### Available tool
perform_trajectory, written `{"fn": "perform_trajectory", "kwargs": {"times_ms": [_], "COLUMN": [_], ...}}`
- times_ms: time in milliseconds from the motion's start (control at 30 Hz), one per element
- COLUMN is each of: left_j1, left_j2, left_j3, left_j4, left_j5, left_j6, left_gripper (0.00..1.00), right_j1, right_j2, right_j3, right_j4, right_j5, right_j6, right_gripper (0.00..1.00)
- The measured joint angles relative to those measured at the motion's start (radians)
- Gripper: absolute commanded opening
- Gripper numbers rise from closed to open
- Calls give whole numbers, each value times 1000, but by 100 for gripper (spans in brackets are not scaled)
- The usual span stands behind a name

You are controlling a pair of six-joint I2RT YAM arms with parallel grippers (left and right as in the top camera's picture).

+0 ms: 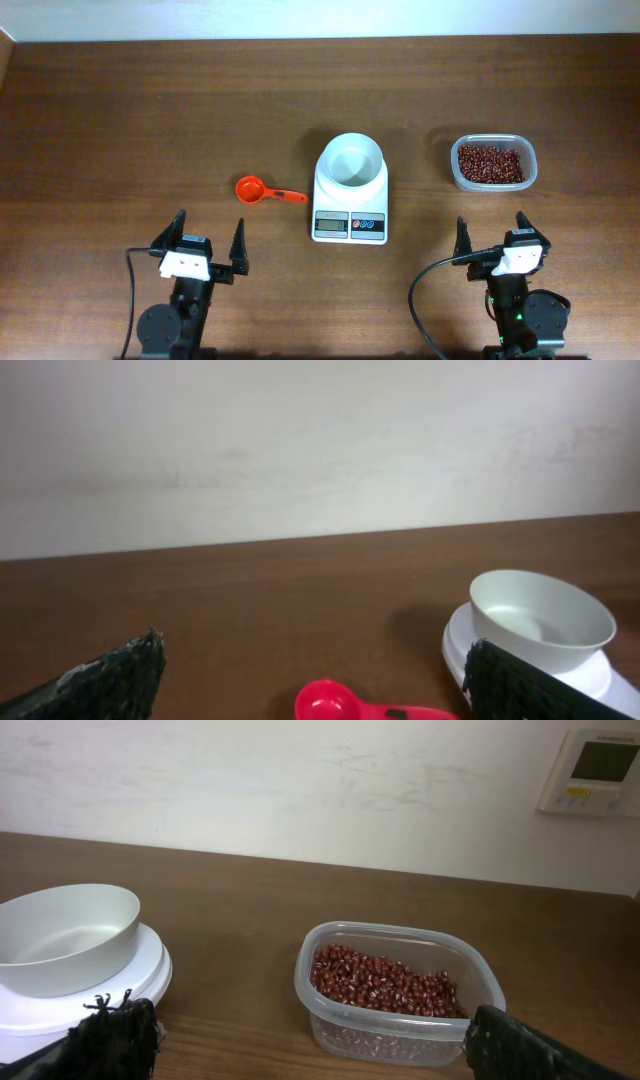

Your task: Scoop and weigh 50g on scale

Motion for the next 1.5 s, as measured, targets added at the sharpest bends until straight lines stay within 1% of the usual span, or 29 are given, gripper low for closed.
{"fn": "perform_trajectory", "kwargs": {"times_ms": [267,433,533,667,800,867,967,1033,1167,1300,1500], "left_j1": [0,0,0,0,0,0,0,0,0,0,0], "left_j2": [52,146,233,395,557,622,697,720,745,767,804], "left_j3": [133,219,288,430,602,684,774,792,792,792,792], "left_j4": [-69,-109,-148,-266,-427,-488,-550,-569,-588,-587,-588], "left_j5": [3,2,2,2,10,29,124,211,285,311,317], "left_j6": [-3,-6,-6,-10,-10,-11,-11,-11,-11,-11,-43], "left_gripper": [99,99,99,99,99,99,99,99,99,99,99], "right_j1": [0,0,0,0,0,0,0,0,0,0,0], "right_j2": [0,0,0,0,0,0,0,0,0,0,0], "right_j3": [0,0,0,0,0,0,0,0,0,0,0], "right_j4": [0,0,0,0,0,0,0,0,0,0,0], "right_j5": [0,0,0,0,0,0,0,0,0,0,0], "right_j6": [-1,0,0,0,0,0,0,0,0,0,0], "right_gripper": [99,99,99,99,99,99,99,99,99,99,99]}}
